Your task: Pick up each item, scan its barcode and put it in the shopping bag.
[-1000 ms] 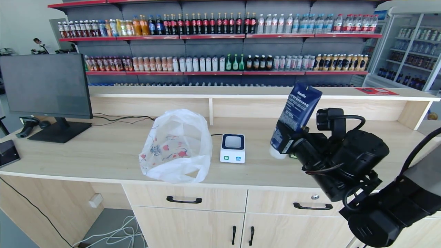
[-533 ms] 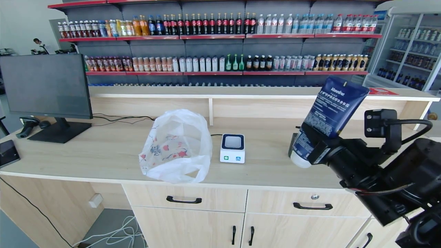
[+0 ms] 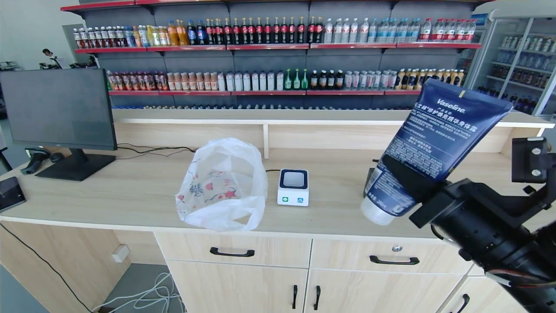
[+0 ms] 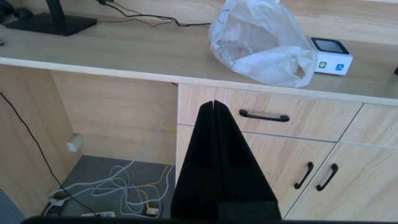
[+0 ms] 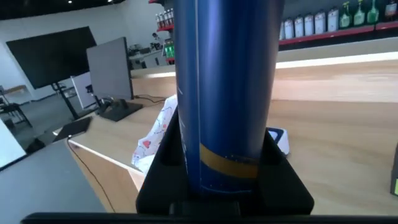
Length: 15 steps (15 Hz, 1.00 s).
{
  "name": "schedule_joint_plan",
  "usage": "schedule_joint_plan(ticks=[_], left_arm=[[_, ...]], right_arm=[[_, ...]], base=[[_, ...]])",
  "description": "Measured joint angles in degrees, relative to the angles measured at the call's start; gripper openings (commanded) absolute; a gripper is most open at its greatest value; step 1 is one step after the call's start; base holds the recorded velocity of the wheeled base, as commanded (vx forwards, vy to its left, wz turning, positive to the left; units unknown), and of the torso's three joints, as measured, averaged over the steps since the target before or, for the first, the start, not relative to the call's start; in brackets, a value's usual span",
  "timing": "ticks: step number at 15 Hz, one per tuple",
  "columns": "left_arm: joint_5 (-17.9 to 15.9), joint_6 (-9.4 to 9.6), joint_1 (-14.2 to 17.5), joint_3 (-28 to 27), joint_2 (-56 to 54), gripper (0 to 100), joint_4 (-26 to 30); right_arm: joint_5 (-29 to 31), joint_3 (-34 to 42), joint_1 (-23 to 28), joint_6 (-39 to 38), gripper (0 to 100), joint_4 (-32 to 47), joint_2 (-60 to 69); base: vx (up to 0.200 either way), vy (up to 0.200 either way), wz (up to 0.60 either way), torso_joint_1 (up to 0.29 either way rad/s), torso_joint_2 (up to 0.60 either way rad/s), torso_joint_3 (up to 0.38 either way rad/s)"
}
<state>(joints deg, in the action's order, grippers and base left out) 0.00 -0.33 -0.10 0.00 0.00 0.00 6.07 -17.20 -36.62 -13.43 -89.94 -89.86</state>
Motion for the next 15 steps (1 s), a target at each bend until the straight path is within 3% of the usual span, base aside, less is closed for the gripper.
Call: schedule_joint_plan(ticks=[4, 8, 15], left_arm=[[0.0, 0.00, 0.0, 0.0, 0.0, 0, 0.0], [0.0, 0.01, 0.0, 0.0, 0.0, 0, 0.0], [0.0, 0.01, 0.0, 0.0, 0.0, 0, 0.0]], right_arm=[[-0.3, -1.2, -10.7, -9.4, 0, 0.0, 2.9], [-0.3, -5.9, -17.3, -15.5, 0, 0.0, 4.5], [-0.3, -1.7, -24.0, -22.6, 0, 0.1, 8.2]], base=[[0.000, 0.000, 0.00, 0.000, 0.00, 0.000], [0.000, 0.000, 0.00, 0.000, 0.00, 0.000], [0.000, 0.000, 0.00, 0.000, 0.00, 0.000]])
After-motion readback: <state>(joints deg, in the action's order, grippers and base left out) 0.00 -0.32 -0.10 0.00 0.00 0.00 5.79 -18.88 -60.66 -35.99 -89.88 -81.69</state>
